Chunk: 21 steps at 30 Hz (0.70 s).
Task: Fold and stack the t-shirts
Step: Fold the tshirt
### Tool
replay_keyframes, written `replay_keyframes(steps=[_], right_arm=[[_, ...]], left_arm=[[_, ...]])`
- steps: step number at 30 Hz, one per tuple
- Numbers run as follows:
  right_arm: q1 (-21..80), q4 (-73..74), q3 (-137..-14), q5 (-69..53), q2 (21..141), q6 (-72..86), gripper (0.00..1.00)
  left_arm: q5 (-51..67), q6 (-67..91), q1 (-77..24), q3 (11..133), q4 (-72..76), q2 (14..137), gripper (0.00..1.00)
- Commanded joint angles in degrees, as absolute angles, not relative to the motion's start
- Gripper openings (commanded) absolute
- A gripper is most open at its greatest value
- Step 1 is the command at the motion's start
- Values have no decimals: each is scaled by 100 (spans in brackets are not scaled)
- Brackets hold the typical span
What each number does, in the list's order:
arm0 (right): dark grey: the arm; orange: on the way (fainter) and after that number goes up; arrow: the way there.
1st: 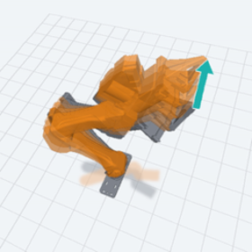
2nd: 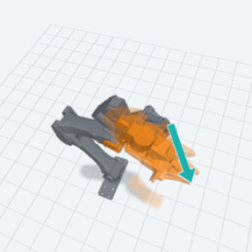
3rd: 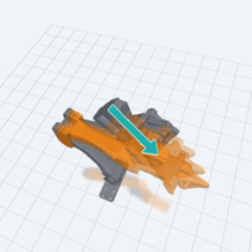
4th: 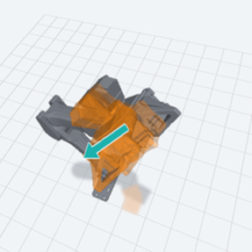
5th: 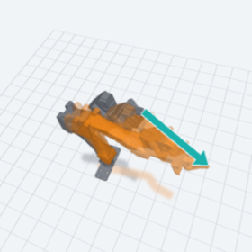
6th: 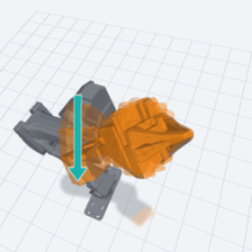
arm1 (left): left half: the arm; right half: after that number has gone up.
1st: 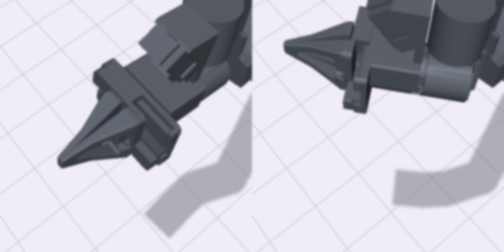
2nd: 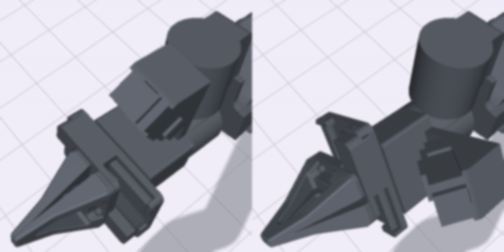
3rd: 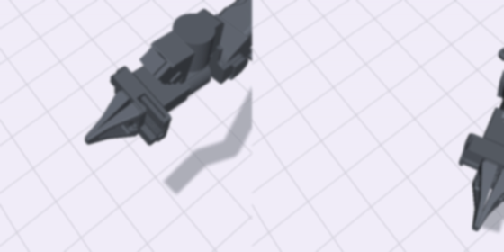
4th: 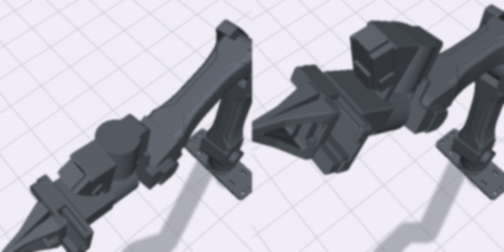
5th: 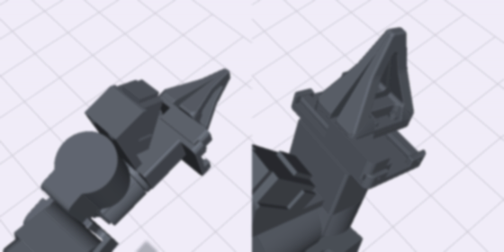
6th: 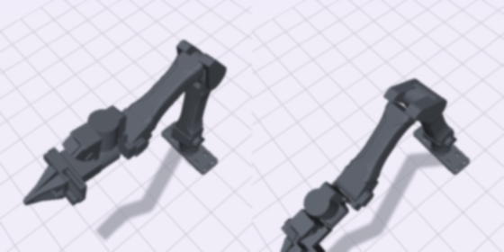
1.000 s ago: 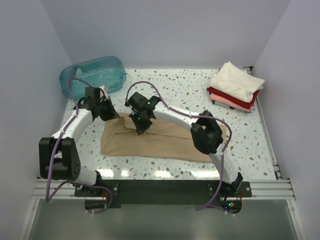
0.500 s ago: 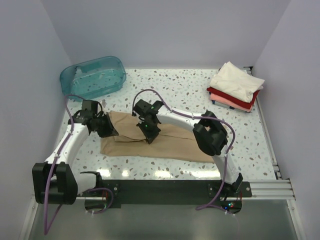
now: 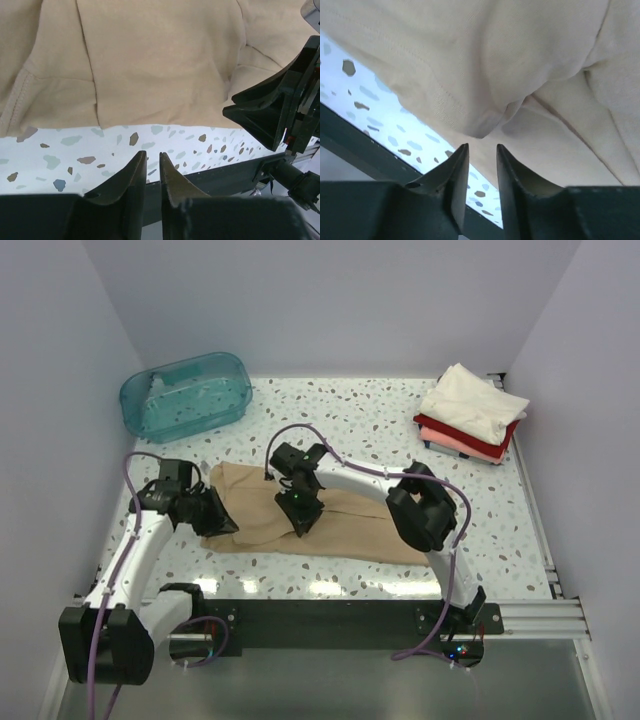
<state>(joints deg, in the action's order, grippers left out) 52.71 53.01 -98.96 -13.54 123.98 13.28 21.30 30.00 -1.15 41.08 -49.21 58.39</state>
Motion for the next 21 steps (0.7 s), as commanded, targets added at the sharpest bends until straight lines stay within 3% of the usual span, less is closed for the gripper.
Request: replay_keyframes(steps=[1,5,8,21], right_arm=[[5273,5571,-9826,-1661,11822,1038,34],[5273,5739,-9747,-1503,11479,1054,47],[5238,5783,-9607,-1214,11145,1195,53],[3121,5063,-8464,-862,10775,1459,56]], left_arm=[[2399,3111,-79,4350,-5220,5695,21],[2443,3208,-79,4824,-5248,5809,41],[2452,3269,-79,5027,-4880,6011,47],[2760,3516,-237,5440,-2901,8128,47]])
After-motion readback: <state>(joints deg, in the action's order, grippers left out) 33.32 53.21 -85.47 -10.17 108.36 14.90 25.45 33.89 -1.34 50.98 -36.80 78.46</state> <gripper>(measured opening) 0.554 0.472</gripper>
